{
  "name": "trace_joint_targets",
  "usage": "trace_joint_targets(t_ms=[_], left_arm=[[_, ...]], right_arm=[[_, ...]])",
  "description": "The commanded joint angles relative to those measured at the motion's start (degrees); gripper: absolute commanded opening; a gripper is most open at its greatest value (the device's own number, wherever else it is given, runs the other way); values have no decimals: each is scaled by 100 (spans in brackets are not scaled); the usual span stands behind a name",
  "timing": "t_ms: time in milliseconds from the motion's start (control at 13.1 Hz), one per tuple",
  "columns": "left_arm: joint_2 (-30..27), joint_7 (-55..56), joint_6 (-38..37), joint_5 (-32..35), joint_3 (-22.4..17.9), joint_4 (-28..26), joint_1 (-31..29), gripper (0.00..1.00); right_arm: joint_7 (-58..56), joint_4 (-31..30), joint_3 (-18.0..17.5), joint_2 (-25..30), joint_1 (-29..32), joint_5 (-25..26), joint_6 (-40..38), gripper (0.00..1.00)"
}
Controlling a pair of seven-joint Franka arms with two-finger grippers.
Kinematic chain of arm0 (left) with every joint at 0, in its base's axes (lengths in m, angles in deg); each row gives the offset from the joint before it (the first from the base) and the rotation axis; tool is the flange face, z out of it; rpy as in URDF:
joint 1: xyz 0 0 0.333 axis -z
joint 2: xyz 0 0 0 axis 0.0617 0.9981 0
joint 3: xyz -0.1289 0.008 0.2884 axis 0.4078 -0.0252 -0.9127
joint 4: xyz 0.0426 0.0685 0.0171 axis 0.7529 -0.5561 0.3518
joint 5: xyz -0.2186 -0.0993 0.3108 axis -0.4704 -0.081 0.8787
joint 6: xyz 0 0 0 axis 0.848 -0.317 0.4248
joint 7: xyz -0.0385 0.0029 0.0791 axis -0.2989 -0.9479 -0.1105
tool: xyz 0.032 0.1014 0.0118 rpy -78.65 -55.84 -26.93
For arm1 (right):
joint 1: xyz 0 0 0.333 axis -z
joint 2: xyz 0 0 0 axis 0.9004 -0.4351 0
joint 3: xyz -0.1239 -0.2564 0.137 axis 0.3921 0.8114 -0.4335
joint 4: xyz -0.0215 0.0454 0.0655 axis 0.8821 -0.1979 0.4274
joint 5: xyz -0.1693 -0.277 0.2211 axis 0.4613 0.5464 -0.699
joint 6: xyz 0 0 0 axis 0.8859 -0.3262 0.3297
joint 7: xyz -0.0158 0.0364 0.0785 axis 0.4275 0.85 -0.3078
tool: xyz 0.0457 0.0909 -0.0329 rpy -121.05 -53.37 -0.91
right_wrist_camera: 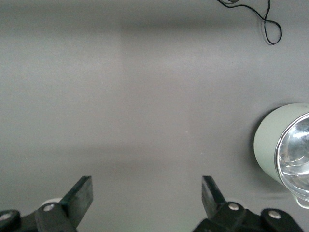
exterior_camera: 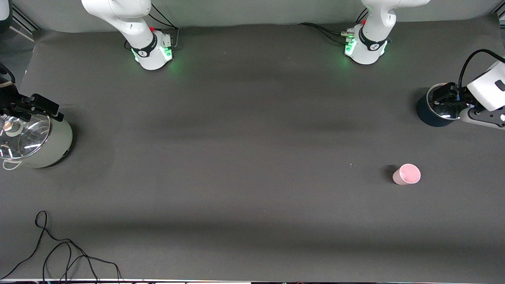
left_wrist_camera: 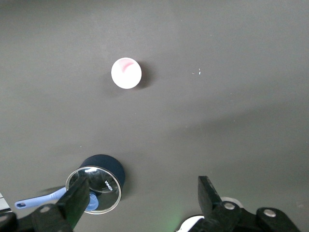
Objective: Transfer pink cup from left to right arm
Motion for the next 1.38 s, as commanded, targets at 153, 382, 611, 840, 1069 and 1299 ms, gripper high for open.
trace_joint_targets(t_ms=[153,382,611,840,1069,1299], left_arm=[[-41,50,-52,63,-23,-29,25,100],[-41,50,-61,63,-23,-29,25,100],[-41,50,-61,63,-23,-29,25,100],[-41,50,-70,63,-23,-29,25,100],[-41,58,-87,63,-31,-38,17,100],[-14,23,-105,63,-40,-29,-54,100]], right_arm=[[-45,49,-22,16,47,-40,-20,100],[-46,49,-31,-19,47,-40,-11,100],[-28,67,-40,-11,47,-40,-3,100],[-19,67,-40,-10,47,-40,-3,100],[-19,84,-57,-28,47,-40,6,100],[-37,84,-57,-19,47,-40,6,100]])
